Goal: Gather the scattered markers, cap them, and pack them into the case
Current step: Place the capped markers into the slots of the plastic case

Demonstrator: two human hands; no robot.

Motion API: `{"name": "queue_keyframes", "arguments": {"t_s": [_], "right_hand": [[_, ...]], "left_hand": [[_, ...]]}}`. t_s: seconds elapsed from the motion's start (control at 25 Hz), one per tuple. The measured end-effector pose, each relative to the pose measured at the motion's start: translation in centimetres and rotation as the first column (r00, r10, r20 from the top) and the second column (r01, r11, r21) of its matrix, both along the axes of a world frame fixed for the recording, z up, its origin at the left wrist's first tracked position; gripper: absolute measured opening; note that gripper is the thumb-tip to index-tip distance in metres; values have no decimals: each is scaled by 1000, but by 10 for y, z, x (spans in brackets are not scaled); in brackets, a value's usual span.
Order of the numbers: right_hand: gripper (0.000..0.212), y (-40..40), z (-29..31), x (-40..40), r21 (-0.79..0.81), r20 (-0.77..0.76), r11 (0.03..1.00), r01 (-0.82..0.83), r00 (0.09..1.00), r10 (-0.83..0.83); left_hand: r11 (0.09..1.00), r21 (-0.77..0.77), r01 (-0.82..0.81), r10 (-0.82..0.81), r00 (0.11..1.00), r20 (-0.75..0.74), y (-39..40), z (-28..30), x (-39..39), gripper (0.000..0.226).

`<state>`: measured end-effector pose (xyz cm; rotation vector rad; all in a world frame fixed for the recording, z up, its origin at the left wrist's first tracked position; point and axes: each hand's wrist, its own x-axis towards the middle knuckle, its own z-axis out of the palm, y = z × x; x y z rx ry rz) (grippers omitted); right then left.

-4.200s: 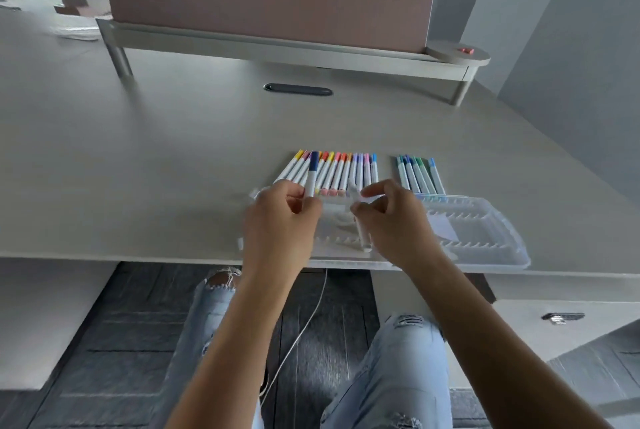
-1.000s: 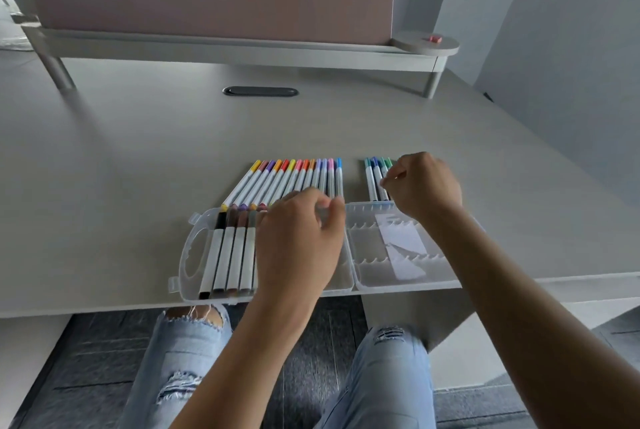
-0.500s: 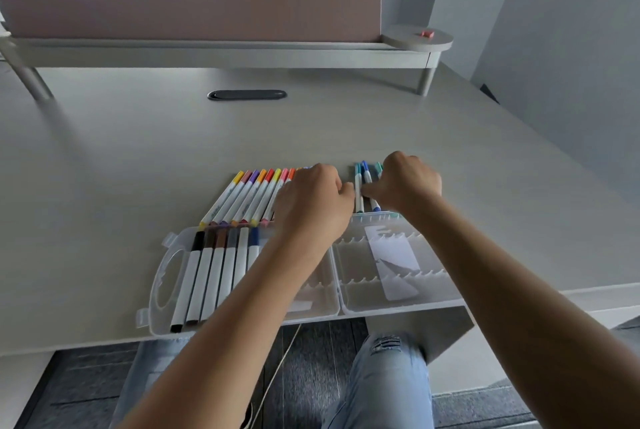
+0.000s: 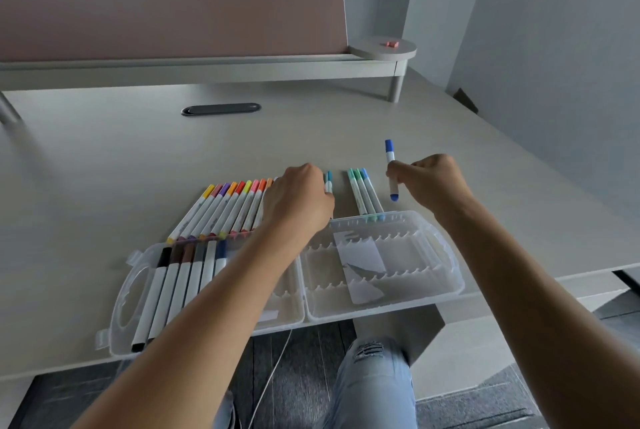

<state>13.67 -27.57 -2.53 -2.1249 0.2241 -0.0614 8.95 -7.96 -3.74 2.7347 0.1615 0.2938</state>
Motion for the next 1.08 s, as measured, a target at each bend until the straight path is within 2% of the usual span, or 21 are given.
{"name": "queue_keyframes", "arguments": {"t_s": [0.36,0.6,0.72,0.8,0.92,1.08], "right_hand": [[51,-5,-10,-9,105,-8,993,-47,999,48],[53,0,-9,-13,131,-6,988,-86,996,88],[53,7,-9,-16,142,-2,984,-105,994,107],[51,11,-8,-19,153,-1,982,-113,993,114],[45,13,-5,-25,140,-9,982,-124,992,126],[50,11,-6,-30,127,-7,985,-120,993,121]], "left_hand": [[999,19,-42,43,998,-56,4,3,21,4],[993,-23,-112,111,993,-32,43,17,30,20],[993,-34,-109,107,993,-57,55,18,33,14],[996,-8,-92,90,991,-96,54,16,32,11],[996,61,-68,77,987,-143,43,5,28,23],[979,181,-91,112,988,-108,26,-7,24,21]]}}
